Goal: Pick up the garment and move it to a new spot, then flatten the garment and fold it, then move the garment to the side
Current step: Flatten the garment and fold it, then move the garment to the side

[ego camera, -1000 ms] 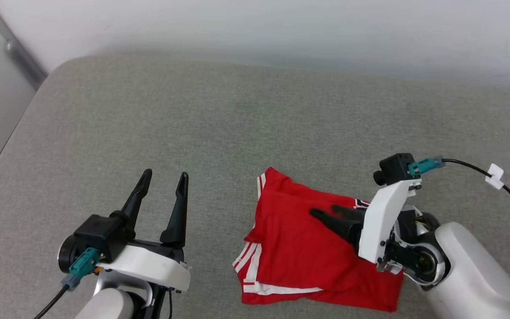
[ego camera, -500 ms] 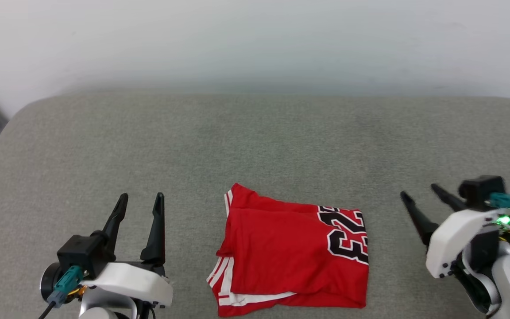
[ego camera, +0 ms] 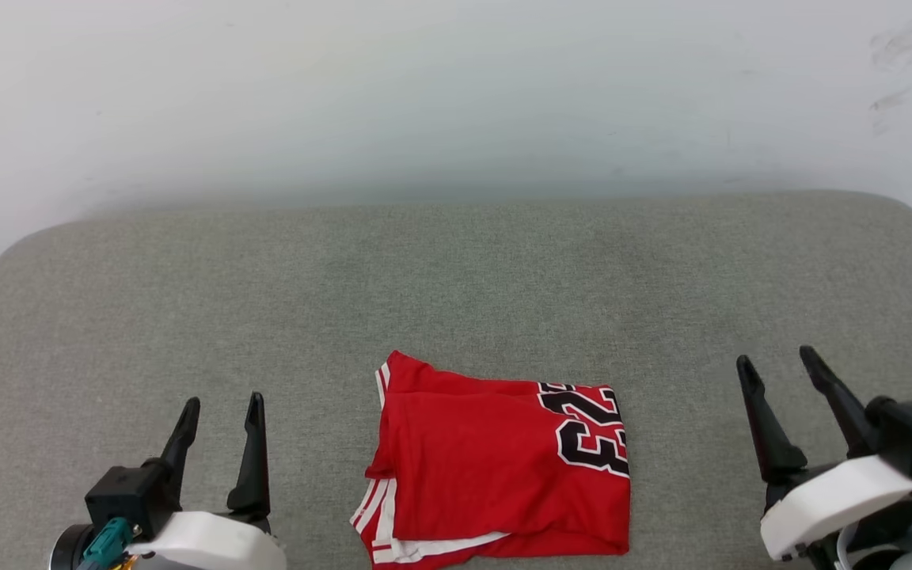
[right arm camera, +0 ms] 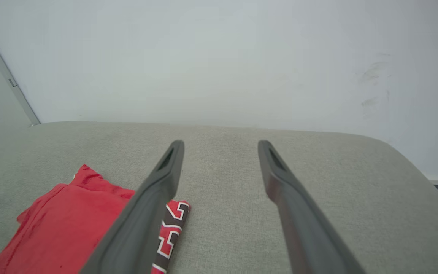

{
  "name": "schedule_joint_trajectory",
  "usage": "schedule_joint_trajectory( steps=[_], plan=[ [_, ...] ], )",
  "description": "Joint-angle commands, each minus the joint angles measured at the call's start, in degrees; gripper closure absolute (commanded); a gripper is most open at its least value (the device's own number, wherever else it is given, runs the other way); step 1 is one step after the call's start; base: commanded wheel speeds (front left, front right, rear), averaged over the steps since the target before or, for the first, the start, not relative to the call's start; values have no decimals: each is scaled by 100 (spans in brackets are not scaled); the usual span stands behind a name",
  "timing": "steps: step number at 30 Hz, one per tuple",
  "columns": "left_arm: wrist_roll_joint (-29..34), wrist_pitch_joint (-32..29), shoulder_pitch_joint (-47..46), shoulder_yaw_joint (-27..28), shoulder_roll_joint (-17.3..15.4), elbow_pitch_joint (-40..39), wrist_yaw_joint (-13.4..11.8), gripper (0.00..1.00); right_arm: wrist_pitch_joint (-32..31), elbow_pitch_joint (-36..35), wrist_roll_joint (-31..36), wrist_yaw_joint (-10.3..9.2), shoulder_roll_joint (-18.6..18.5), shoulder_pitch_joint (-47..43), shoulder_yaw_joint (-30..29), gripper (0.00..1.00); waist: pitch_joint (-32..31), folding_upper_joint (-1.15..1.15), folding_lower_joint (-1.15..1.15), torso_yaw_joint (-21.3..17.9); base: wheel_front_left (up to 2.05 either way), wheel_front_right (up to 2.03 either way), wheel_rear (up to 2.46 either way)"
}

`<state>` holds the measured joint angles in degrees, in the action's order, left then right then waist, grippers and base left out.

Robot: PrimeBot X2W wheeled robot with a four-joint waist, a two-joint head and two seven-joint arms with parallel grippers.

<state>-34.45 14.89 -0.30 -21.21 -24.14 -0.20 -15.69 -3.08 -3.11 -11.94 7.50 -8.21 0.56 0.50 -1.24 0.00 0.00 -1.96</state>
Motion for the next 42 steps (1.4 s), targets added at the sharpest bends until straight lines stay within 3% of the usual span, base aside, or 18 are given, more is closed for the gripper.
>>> schedule_joint_trajectory(
  steps=[1, 12, 23, 27, 36, 42],
  plan=[
    [15, 32, 98, 34, 16, 46, 6, 0, -9, -111, 64, -2, 44, -132, -15, 0, -22, 0, 0, -8, 0, 0, 0],
    [76, 41, 239, 202, 98, 192, 119, 0, -191, -662, 150, -2, 321, -437, -35, 0, -20, 0, 0, -32, 0, 0, 0],
    [166, 41, 179, 334, 248, 234, 228, 0, -483, -654, -2, -2, 413, -469, -217, 0, 18, 0, 0, 2, 0, 0, 0],
    [210, 39, 143, 423, 282, 237, 257, 0, -1083, -326, -588, -2, 440, -439, -580, 0, 58, 0, 0, 31, 0, 0, 0],
    [410, 36, -66, 553, 517, 73, 370, 0, -2967, 941, -1921, -2, -20, -34, -1157, 0, 397, 0, 0, 385, 0, 0, 0],
    [543, 36, -358, 578, 695, 77, 520, 0, -3627, 1784, -2946, -1, 108, 444, -1284, 0, 793, 0, 0, 743, 0, 0, 0]
  ],
)
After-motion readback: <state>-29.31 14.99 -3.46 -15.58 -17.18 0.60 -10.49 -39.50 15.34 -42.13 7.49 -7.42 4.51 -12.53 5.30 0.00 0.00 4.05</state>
